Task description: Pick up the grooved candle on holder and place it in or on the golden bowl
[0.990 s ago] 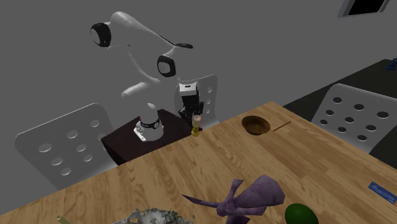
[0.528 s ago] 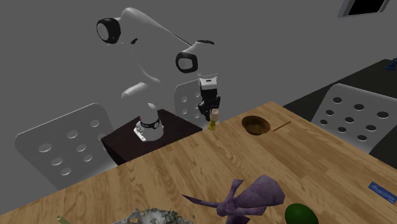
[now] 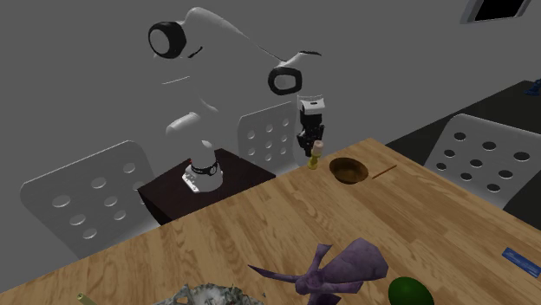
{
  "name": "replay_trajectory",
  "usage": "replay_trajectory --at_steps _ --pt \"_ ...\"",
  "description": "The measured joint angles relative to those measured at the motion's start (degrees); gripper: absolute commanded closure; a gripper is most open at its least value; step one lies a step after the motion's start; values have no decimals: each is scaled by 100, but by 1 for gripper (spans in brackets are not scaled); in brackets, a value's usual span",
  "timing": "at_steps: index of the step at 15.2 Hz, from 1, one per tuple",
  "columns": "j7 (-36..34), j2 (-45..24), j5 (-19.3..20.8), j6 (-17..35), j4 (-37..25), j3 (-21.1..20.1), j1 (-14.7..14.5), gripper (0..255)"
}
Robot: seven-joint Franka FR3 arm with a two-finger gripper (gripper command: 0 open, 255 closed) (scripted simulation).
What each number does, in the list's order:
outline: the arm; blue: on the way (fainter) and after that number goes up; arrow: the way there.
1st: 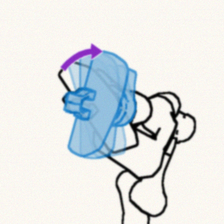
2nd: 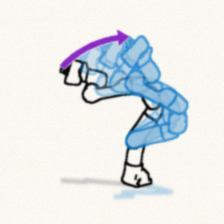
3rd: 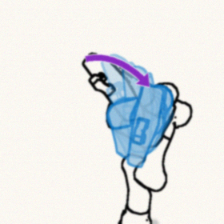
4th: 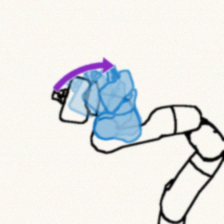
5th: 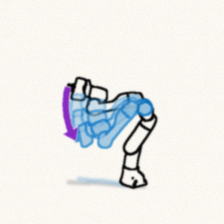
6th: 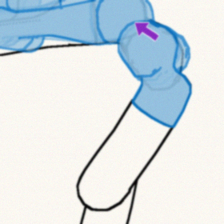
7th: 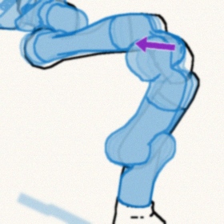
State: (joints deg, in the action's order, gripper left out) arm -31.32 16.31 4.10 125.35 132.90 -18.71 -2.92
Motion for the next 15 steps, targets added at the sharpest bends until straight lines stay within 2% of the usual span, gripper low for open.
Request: replay_trajectory --at_steps 8,12,14,15 --pt "-1122 -1559 671 -421 -1735 -625 -167 255" --pt "-1668 -2433 1126 -756 -2750 -807 -426 255" --pt "-1916 -3002 1405 -1005 -3454 -847 -638 255" --pt "-1985 -3125 1465 -1050 -3589 -853 -699 255"
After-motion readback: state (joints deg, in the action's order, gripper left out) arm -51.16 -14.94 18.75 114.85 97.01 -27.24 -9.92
